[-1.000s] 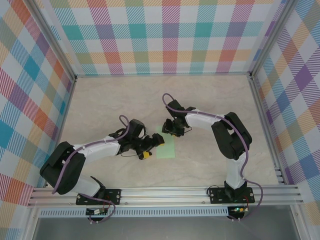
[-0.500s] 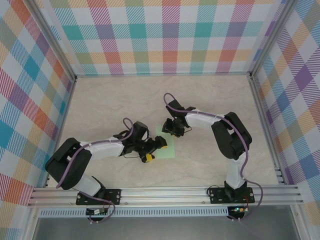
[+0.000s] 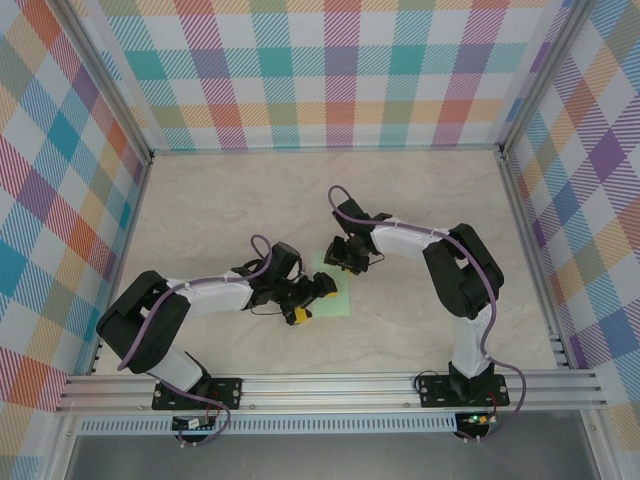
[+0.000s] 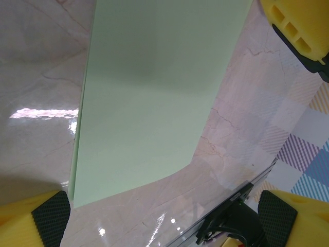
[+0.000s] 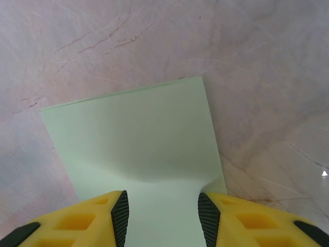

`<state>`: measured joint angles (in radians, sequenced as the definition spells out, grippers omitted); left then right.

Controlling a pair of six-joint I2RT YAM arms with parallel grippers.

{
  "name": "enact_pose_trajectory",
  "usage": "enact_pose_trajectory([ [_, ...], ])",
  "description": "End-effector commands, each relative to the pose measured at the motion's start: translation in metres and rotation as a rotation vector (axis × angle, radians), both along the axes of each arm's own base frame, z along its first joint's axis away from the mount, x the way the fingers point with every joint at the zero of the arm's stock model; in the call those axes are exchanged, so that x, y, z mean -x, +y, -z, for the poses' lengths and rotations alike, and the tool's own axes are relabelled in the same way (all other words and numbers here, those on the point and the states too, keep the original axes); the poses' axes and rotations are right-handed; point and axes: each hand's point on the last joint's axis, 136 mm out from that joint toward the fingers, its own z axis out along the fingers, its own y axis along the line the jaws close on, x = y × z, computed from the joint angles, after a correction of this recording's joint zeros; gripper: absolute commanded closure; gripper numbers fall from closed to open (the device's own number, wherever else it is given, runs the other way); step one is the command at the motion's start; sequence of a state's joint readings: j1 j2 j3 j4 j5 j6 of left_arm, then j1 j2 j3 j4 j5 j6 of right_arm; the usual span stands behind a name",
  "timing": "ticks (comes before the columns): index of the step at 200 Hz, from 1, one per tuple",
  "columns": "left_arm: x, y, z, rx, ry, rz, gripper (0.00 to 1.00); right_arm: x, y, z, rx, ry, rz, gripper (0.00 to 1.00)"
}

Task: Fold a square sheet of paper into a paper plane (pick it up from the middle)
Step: Fold the triangle a second time at the center of the table.

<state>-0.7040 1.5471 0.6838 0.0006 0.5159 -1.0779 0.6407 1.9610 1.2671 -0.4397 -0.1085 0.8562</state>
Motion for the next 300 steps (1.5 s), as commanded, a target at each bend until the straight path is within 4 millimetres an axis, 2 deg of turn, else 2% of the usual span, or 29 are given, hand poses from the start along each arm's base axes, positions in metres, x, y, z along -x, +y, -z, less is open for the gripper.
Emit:
enact_pose_trajectory([
  [1, 0.001, -0.016, -0.006, 0.034, -0.013, 0.048, 0.04, 0.017, -0.022, 0.040, 0.097, 0.095, 0.030, 0.55],
  [80, -0.002, -0.016, -0.009, -0.012, -0.021, 0.067, 0.03, 0.018, -0.024, 0.044, 0.094, 0.105, 0.031, 0.55],
  [118, -0.001, 0.008, -0.005, -0.166, -0.042, 0.070, 0.03, 0.017, -0.025, 0.045, 0.097, 0.107, 0.035, 0.55],
  [124, 0.005, 0.014, -0.002, -0.191, -0.019, 0.072, 0.02, 0.017, -0.025, 0.044, 0.095, 0.106, 0.034, 0.55],
  [168, 0.010, 0.006, 0.001, -0.171, 0.003, 0.096, 0.03, 0.016, -0.026, 0.047, 0.096, 0.111, 0.038, 0.55],
  [186, 0.005, -0.007, -0.005, -0.119, -0.023, 0.107, 0.03, 0.017, -0.026, 0.048, 0.099, 0.116, 0.039, 0.55],
  [300, 0.004, -0.015, 0.000, -0.128, -0.015, 0.129, 0.04, 0.019, -0.030, 0.053, 0.108, 0.128, 0.044, 0.55],
])
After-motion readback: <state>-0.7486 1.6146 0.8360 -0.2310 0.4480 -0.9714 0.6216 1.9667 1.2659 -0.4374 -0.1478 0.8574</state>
